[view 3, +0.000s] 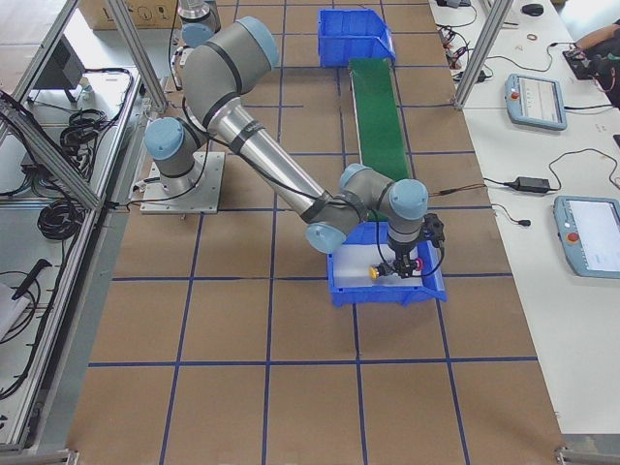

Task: Transport two buttons from left to right
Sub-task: 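Lower the red button into the far bin and open the right gripper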

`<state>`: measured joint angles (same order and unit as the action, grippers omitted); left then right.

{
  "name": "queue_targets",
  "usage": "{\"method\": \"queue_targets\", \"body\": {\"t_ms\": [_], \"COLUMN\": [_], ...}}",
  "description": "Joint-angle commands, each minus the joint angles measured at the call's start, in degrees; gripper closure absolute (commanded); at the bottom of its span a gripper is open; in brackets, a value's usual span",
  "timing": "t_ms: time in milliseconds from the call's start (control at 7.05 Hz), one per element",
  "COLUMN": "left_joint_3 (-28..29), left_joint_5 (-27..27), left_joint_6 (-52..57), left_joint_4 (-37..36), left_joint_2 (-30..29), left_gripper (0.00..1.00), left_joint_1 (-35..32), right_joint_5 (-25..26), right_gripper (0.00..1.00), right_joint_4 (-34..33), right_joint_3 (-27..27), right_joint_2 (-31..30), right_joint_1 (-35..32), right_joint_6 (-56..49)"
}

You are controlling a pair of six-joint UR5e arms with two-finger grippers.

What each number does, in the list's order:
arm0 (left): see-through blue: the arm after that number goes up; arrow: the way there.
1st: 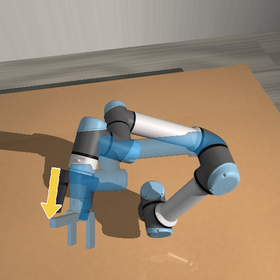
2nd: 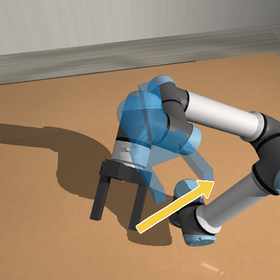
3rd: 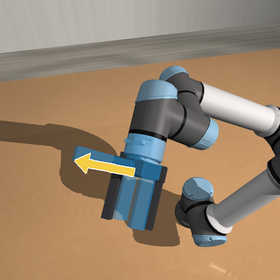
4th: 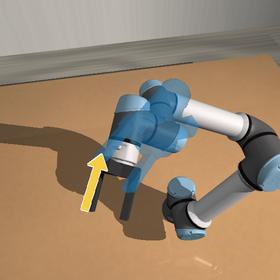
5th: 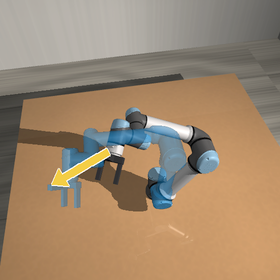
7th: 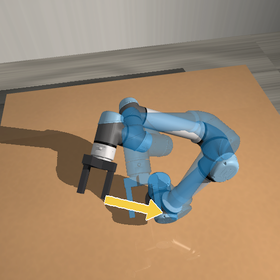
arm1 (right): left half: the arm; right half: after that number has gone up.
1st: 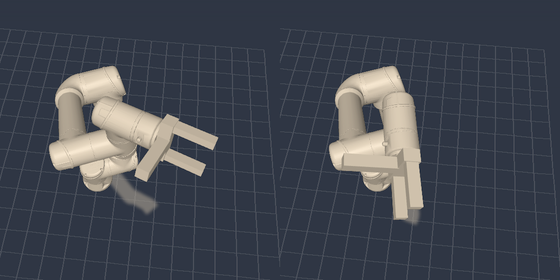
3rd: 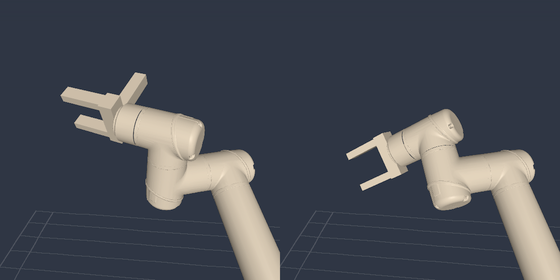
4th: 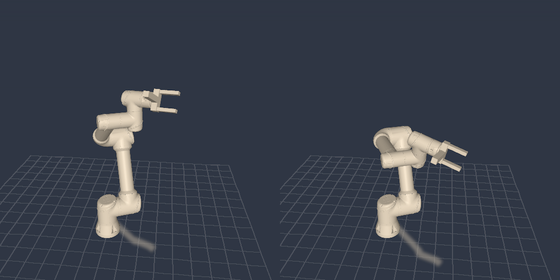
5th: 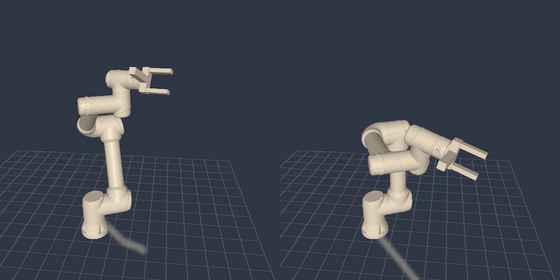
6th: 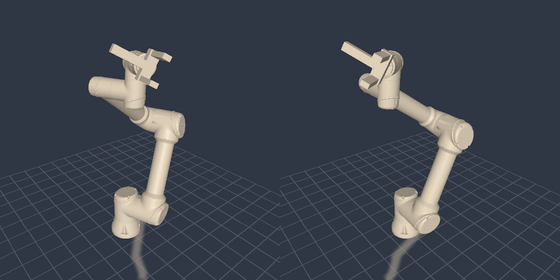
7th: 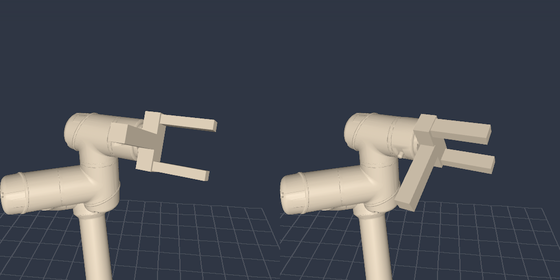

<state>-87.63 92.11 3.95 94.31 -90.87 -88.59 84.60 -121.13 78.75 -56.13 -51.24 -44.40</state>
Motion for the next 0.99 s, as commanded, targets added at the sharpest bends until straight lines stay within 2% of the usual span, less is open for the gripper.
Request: {"method": "queue_targets", "body": {"t_ms": [0, 284, 425, 567, 851], "left_joint_3": [-0.09, 0.00, 0.00, 0.00, 0.00], "left_joint_5": [-0.09, -0.09, -0.09, -0.09, -0.09], "left_joint_6": [0.00, 0.00, 0.00, 0.00, 0.00], "left_joint_4": [0.00, 0.00, 0.00, 0.00, 0.00], "left_joint_2": [0.00, 0.00, 0.00, 0.00, 0.00], "left_gripper": [0.00, 0.00, 0.00, 0.00, 0.00], "left_joint_1": [0.00, 0.00, 0.00, 0.00, 0.00], "right_joint_5": [0.30, 0.48, 1.26, 4.92, 8.02], "right_gripper": [0.00, 0.00, 0.00, 0.00, 0.00], "right_joint_4": [5.42, 11.57, 15.36, 16.18, 18.28], "right_joint_3": [0.00, 0.35, 1.05, 3.15, 6.32], "right_joint_2": [-7.38, -13.70, -16.00, -19.07, -23.21], "right_joint_1": [-0.26, -2.44, -5.94, -11.11, -19.03], "right_joint_6": [0.37, 2.90, 6.57, 12.27, 22.65]}}
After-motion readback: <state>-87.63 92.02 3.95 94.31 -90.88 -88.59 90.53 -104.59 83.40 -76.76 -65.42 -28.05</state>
